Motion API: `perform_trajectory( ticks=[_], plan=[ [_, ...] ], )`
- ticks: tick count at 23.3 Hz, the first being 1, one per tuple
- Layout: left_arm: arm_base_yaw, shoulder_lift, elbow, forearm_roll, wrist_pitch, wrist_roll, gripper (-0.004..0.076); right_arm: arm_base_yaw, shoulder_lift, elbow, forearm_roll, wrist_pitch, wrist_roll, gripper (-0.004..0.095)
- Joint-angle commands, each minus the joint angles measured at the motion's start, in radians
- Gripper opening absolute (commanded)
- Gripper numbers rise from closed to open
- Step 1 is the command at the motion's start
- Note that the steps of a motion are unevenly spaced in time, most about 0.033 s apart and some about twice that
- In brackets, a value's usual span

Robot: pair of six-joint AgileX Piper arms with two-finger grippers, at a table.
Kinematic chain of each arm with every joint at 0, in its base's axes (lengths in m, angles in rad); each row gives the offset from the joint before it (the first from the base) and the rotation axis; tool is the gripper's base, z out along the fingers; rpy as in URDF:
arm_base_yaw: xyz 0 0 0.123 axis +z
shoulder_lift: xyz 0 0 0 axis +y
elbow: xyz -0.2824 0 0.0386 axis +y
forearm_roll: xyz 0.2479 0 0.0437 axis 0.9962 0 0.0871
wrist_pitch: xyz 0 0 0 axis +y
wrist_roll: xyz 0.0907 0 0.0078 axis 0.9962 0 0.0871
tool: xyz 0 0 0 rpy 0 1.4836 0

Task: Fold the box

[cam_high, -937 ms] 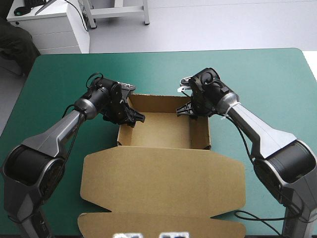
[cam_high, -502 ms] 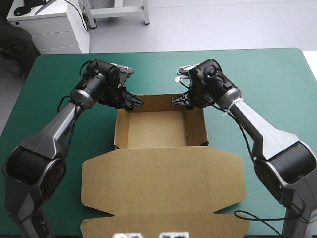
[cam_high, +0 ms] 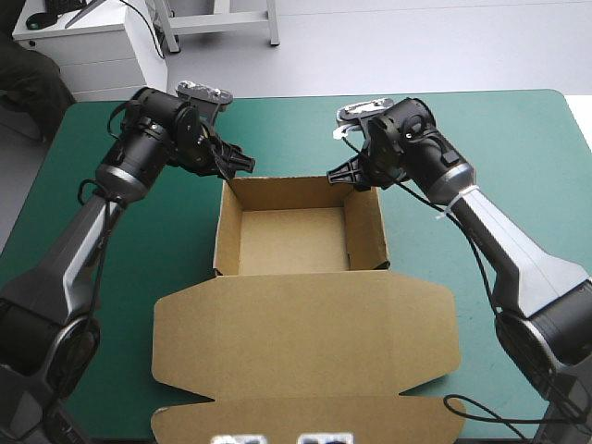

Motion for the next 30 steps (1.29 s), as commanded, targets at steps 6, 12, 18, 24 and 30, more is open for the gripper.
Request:
perform_trajectory(
  ticks=[6, 12, 18, 24, 30],
  plan=[
    [-0.003, -0.254, -0.034, 0.053, 0.045, 0.085, 0.01, -0.003, -0.1, -0.033, -0.061, 0.006, 0.04, 0.0448],
    [-0.003, -0.409, -0.017, 0.027, 0.045, 0.09, -0.0008, -0.003, -0.089, -0.029, -0.059, 0.006, 0.043, 0.0448],
    [-0.003, -0.674, 0.352, -0.029, 0.042, 0.121, -0.0008, -0.005, -0.018, -0.025, -0.032, 0.006, 0.043, 0.0448],
    [-0.003, -0.927, 0.858, 0.023, -0.154, 0.021, -0.0008, -0.009, 0.029, -0.024, -0.028, 0.006, 0.043, 0.0448],
    [-0.003, -1.073, 1.123, 0.021, -0.232, 0.0, -0.0008, -0.04, 0.033, 0.049, 0.018, 0.006, 0.043, 0.0444]
  ],
)
